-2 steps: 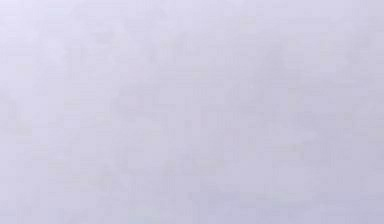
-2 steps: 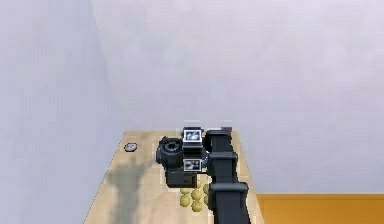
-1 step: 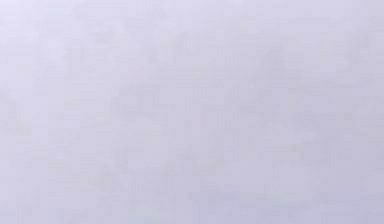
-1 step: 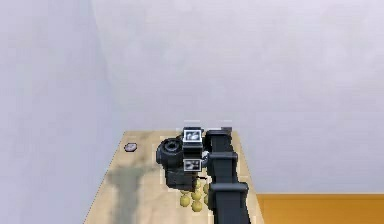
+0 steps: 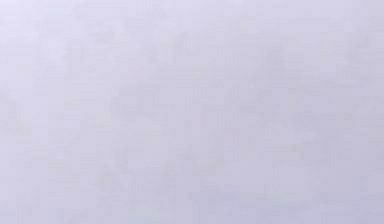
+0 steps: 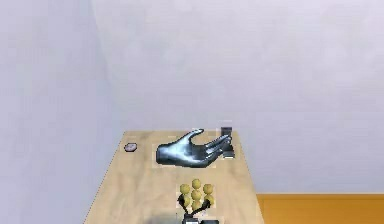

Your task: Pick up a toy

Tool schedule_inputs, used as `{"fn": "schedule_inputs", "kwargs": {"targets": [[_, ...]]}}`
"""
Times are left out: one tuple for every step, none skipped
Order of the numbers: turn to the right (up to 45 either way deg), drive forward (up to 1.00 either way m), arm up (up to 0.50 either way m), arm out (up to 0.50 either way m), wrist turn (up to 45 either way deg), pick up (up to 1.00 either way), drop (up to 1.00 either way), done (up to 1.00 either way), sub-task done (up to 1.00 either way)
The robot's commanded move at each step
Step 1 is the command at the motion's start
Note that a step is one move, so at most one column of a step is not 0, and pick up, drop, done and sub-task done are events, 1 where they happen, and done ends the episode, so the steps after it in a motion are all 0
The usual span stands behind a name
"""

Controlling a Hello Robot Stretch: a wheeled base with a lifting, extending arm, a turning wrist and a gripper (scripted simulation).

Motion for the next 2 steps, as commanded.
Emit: {"fn": "schedule_inputs", "kwargs": {"targets": [[0.0, 0.00, 0.00, 0.00, 0.0, 1.00, 0.00, 0.00, 0.00], [0.0, 0.00, 0.10, 0.00, 0.0, 0.00, 0.00, 0.00, 0.00]]}}
